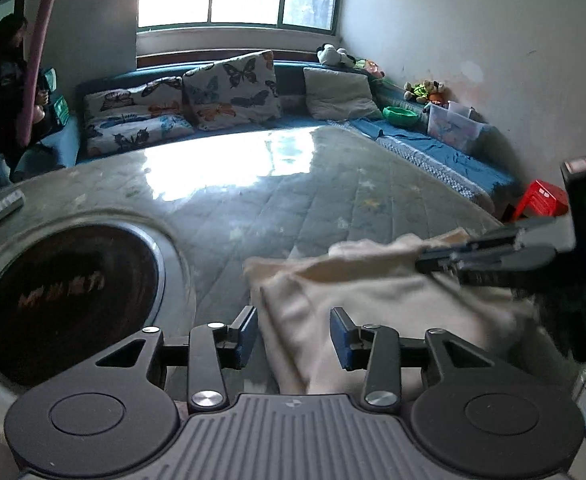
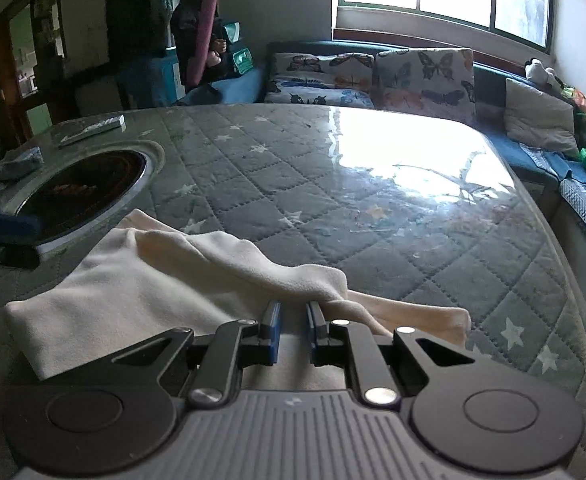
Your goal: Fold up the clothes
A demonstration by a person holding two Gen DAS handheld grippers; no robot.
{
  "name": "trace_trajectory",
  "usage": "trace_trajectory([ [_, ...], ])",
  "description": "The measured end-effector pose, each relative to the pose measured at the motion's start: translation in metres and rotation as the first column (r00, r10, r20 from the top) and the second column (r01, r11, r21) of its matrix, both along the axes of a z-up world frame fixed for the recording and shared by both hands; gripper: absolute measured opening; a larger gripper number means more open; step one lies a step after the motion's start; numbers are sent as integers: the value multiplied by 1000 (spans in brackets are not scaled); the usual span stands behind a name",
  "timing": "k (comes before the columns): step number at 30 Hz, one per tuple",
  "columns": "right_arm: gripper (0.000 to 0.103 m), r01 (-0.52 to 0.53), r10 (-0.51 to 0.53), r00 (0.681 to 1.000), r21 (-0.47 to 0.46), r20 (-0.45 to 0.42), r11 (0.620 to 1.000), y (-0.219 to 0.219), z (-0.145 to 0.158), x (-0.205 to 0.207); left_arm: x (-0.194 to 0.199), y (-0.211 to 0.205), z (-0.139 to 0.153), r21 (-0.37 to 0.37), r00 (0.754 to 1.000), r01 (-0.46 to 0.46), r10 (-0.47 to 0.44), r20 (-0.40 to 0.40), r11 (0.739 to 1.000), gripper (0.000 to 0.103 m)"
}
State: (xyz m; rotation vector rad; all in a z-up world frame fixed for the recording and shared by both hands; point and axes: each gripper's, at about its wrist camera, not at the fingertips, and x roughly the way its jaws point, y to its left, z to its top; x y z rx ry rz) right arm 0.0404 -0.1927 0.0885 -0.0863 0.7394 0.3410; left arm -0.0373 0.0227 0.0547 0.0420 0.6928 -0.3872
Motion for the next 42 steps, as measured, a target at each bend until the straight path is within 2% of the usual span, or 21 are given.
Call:
trace_trajectory([
  [7,15,-37,36,998,21,49,999,5,15,-21,-20,-5,-3,-29,1000,10,-10,1,1000,39],
  [9,16,-62,60,996,25,68,998,10,17,-30,-21,-2,-7,-29,1000,3,-3,-17,1000,39],
  [11,21,-87,84,993,28,87,996,16,20,-39,-22,0,-12,-29,999,-9,8,-37,1000,39],
  [15,21,-108,108,990,0,87,994,27,12,-47,-25,7,-20,-65,997,-29,24,-77,997,37],
  [18,21,-103,102,992,2,69,995,29,5,-46,-22,12,-25,-102,993,-40,28,-112,994,25],
  [19,21,-99,98,993,5,63,995,29,3,-45,-21,14,-27,-115,992,-45,30,-125,992,17],
  [22,22,-90,89,995,11,47,996,28,-3,-43,-18,18,-31,-148,986,-62,38,-162,987,11],
  [26,24,-92,92,994,-12,57,996,29,-9,-44,-18,20,-36,-147,979,-80,50,-197,986,9],
  [29,24,-93,94,994,-14,58,996,29,-10,-44,-19,18,-34,-124,981,-67,43,-188,990,11],
  [30,24,-98,99,993,-8,58,995,29,-8,-42,-19,17,-32,-113,983,-60,39,-181,992,14],
  [33,24,-118,117,992,12,57,993,31,1,-37,-23,16,-18,-89,990,-46,33,-138,995,16],
  [39,24,-160,157,986,54,54,986,37,18,-24,-18,3,2,-89,998,8,-13,-57,996,16],
  [42,24,-191,190,981,55,35,980,48,18,-9,-9,-9,-5,-66,998,34,-38,-55,997,15],
])
